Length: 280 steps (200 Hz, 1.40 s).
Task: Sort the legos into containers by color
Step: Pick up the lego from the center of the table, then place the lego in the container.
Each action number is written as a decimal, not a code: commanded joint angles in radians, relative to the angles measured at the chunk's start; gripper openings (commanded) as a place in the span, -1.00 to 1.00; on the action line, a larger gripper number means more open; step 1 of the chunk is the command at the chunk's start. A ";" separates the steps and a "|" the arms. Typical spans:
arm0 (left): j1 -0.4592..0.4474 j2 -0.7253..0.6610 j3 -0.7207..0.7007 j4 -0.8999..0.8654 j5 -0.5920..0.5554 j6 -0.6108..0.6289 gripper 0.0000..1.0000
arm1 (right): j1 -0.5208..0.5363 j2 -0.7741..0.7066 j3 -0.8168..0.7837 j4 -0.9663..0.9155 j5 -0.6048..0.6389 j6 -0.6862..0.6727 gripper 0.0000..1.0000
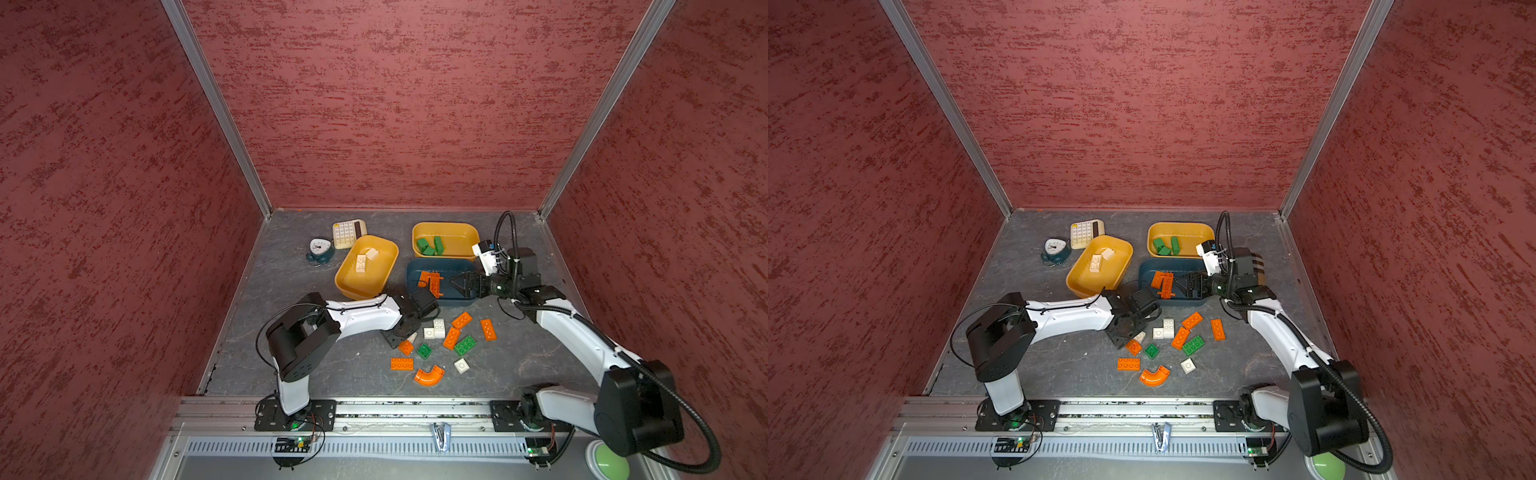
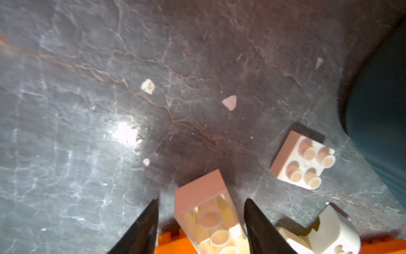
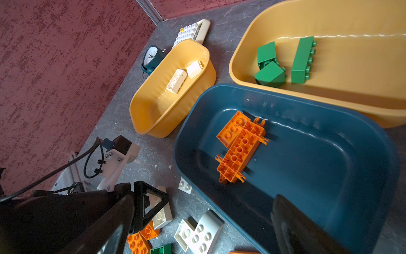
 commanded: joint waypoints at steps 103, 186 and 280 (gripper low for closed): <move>0.011 -0.031 -0.041 -0.063 -0.056 0.049 -0.23 | 0.005 -0.027 -0.027 0.030 -0.023 -0.002 0.98; 0.078 -0.091 -0.020 -0.005 -0.079 0.272 -0.39 | 0.004 -0.021 -0.018 0.030 -0.017 -0.005 0.98; 0.180 -0.175 0.258 -0.133 -0.098 0.897 -0.38 | 0.005 -0.014 0.008 0.033 -0.013 -0.002 0.98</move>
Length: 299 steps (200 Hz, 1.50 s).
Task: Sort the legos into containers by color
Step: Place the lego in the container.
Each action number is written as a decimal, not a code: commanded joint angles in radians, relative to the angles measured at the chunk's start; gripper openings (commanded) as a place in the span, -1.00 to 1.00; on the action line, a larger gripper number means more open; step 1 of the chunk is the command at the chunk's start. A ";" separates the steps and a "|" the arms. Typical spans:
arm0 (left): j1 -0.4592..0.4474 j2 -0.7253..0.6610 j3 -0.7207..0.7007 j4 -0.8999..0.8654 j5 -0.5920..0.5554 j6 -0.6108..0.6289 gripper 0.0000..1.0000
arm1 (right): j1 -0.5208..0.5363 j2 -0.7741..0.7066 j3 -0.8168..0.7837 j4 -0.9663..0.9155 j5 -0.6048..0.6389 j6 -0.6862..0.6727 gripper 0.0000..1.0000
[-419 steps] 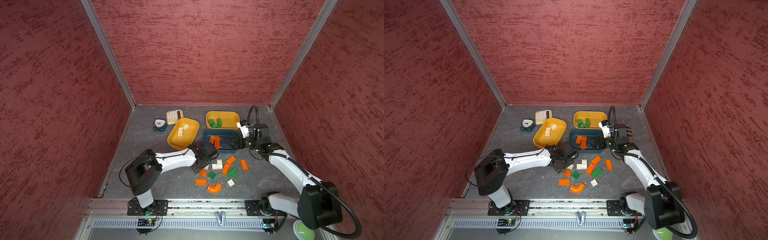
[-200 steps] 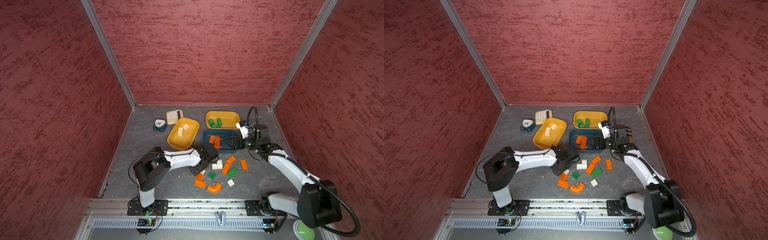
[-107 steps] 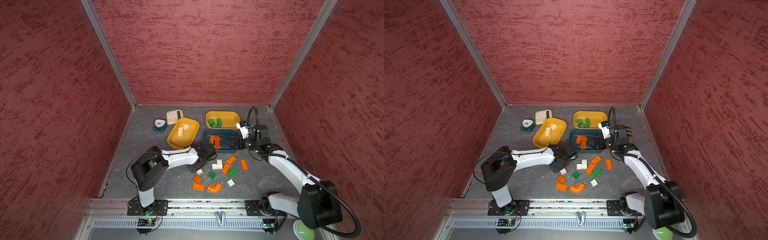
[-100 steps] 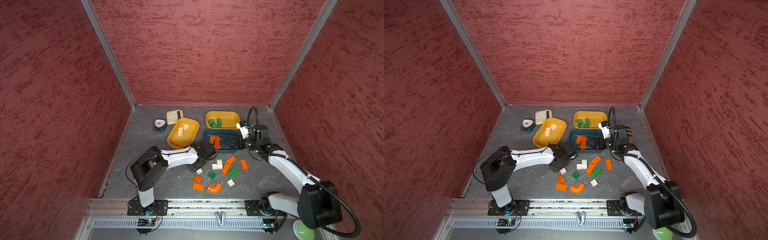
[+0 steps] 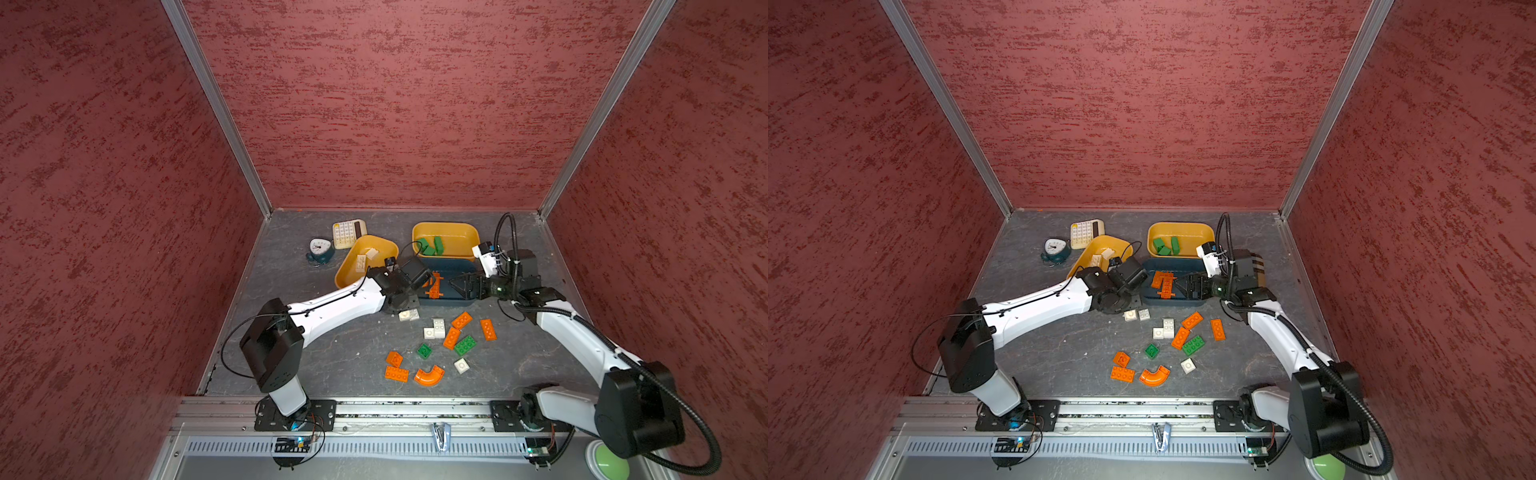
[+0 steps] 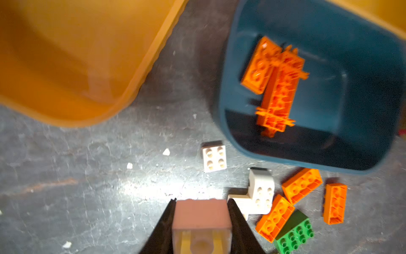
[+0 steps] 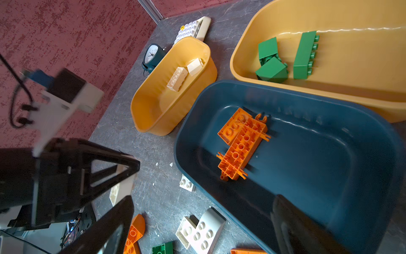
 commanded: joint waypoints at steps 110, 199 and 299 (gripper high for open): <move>0.449 0.317 0.305 0.049 0.150 0.742 -0.37 | 0.005 -0.006 0.026 0.043 -0.010 0.014 0.98; 0.502 0.513 0.472 0.022 0.175 0.736 0.06 | 0.005 -0.023 0.018 0.004 0.020 -0.009 0.98; 0.267 0.073 0.077 0.009 0.165 0.549 0.29 | 0.005 -0.001 0.031 0.009 0.008 -0.012 0.98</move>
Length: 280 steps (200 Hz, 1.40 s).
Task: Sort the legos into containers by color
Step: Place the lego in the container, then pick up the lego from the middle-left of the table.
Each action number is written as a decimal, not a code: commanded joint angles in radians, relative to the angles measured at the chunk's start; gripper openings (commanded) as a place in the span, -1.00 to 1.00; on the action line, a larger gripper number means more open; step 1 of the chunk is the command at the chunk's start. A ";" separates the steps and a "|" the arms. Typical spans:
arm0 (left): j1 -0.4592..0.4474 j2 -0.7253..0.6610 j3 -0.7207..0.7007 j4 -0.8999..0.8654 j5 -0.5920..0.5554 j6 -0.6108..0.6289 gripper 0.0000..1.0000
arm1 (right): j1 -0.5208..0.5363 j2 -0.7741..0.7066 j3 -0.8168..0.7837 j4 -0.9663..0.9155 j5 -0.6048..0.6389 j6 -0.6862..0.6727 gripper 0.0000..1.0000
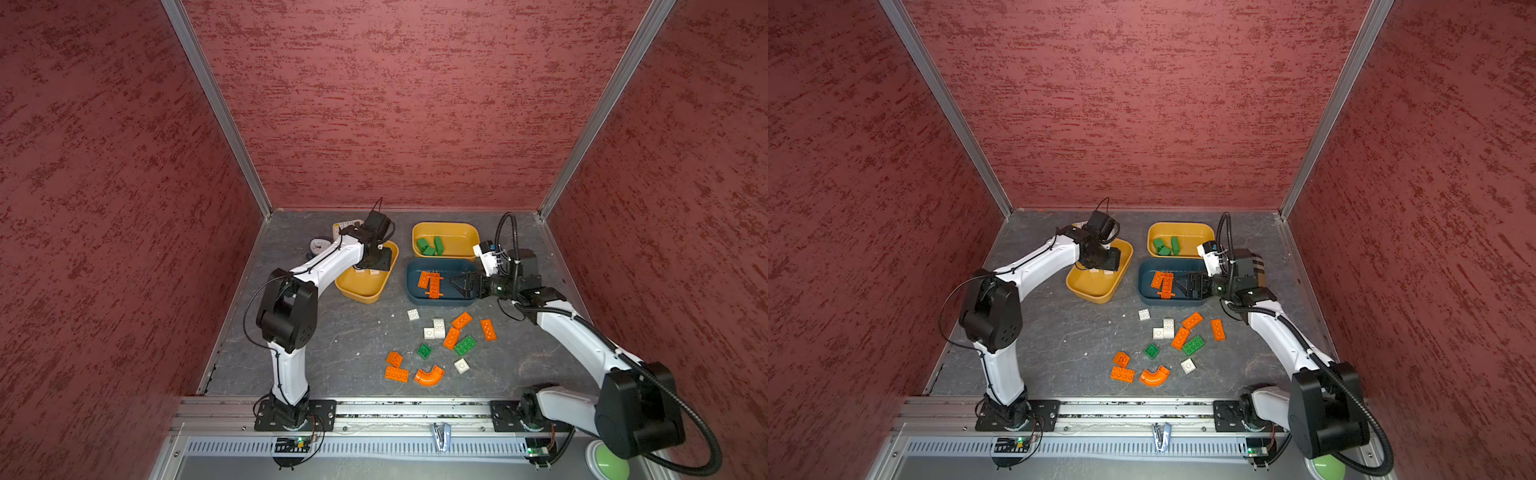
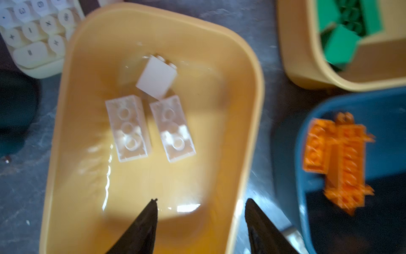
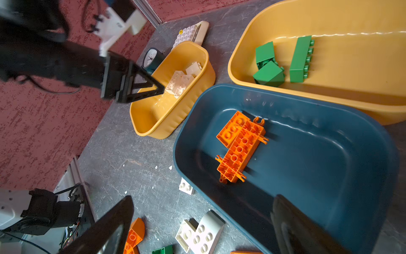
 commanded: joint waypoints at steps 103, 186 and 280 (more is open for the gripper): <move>-0.507 -0.320 -0.431 -0.094 -0.056 -0.720 0.33 | 0.005 0.011 0.023 0.009 -0.023 -0.031 0.98; -0.639 -0.363 -0.579 -0.019 -0.115 -1.469 0.35 | 0.007 -0.002 0.009 0.038 -0.055 -0.007 0.98; -0.636 -0.262 -0.587 0.073 -0.105 -1.683 0.35 | 0.007 0.013 -0.007 0.087 -0.085 0.018 0.98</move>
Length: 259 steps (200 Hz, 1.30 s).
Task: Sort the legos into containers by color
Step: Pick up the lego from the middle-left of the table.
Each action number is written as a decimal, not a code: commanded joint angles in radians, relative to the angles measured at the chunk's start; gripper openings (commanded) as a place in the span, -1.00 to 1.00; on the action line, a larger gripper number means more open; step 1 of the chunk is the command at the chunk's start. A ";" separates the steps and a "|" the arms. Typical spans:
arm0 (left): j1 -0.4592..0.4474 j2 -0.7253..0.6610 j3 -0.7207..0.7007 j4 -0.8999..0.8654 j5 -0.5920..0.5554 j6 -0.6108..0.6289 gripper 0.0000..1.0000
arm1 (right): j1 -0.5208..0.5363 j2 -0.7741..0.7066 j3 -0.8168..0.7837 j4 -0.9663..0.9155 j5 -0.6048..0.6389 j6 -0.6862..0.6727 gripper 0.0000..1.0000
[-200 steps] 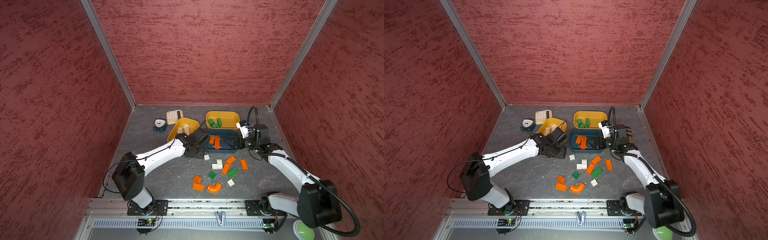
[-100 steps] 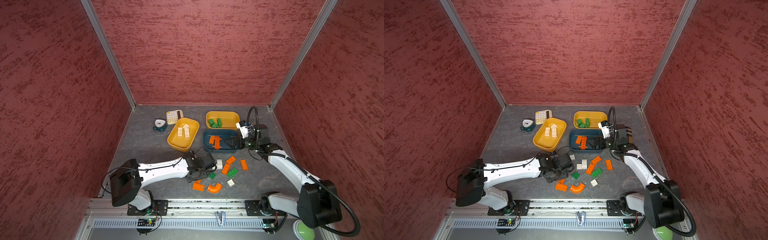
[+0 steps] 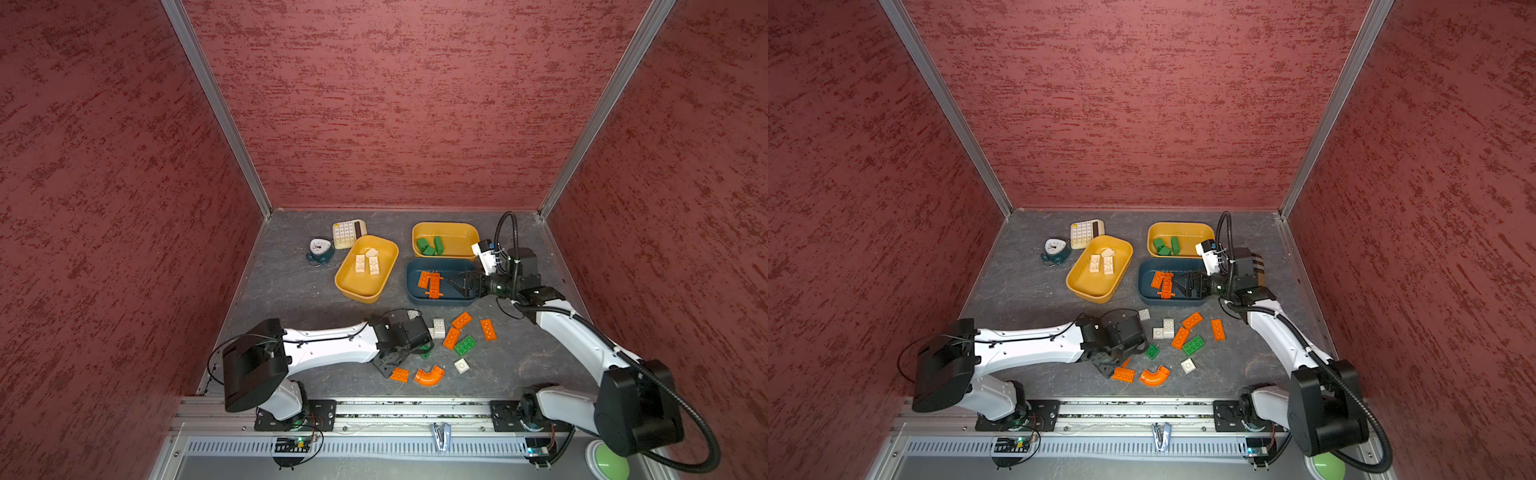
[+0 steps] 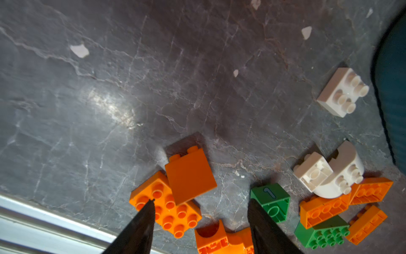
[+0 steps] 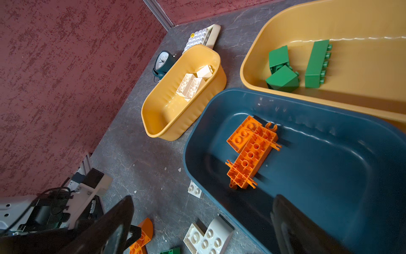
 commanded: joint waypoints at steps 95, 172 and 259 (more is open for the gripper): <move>0.053 0.092 0.017 0.050 0.018 -0.031 0.25 | 0.010 -0.029 -0.050 0.034 -0.045 0.028 0.98; 0.090 0.146 0.055 0.032 0.053 0.092 0.04 | 0.019 -0.127 -0.135 0.001 -0.058 0.072 0.98; 0.096 0.185 0.109 -0.006 0.085 0.263 -0.10 | 0.039 -0.267 -0.261 -0.019 -0.065 0.185 0.98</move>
